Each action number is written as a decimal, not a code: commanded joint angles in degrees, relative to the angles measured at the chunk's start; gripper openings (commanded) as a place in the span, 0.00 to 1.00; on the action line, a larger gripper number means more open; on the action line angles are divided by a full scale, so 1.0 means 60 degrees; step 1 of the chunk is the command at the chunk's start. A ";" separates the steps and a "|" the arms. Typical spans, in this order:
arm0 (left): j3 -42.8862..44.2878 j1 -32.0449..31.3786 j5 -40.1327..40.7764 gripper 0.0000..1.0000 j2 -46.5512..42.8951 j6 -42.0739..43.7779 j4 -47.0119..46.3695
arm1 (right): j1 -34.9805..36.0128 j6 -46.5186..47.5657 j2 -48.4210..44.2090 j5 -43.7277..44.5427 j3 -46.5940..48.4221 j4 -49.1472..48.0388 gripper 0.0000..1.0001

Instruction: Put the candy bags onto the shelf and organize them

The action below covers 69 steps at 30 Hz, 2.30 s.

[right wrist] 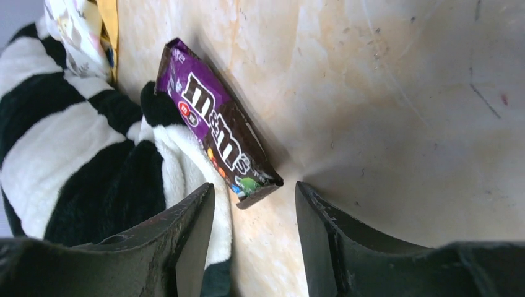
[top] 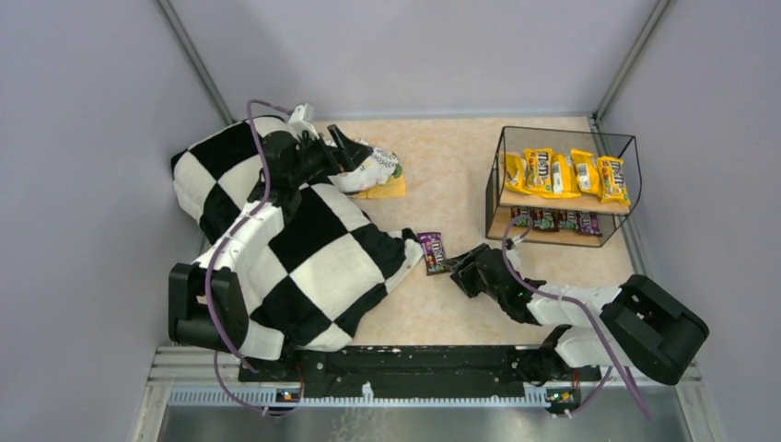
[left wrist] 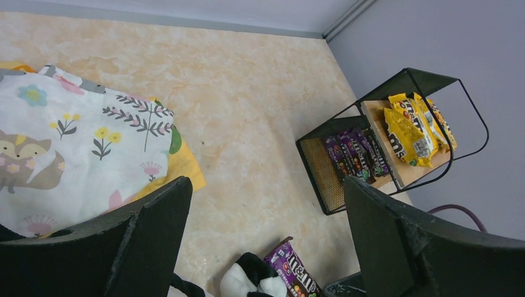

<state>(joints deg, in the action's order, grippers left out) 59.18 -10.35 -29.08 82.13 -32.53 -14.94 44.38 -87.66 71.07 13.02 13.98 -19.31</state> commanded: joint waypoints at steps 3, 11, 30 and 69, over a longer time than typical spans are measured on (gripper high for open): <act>0.0376 -0.0004 0.0001 0.99 -0.0302 0.0176 -0.0190 | 0.0085 -0.0806 0.0937 0.1154 0.0222 -0.0345 0.48; 0.0387 0.0032 -0.0042 0.99 -0.0295 0.0129 -0.0206 | 0.0165 -0.0827 0.1534 0.0880 0.0606 -0.0145 0.44; 0.0358 0.0099 -0.0082 0.98 -0.0234 0.0061 -0.0265 | 0.0158 0.1982 -0.0759 0.2030 0.0507 0.1368 0.00; 0.0391 -0.0267 0.0338 0.98 -0.0123 0.0508 -0.0017 | -0.4511 0.7778 -0.6558 -0.2583 0.1557 0.4082 0.00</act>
<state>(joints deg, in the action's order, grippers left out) 59.18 -11.79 -27.38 82.11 -30.50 -14.02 18.24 -44.66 31.53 2.13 21.78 11.57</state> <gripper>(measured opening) 0.986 0.006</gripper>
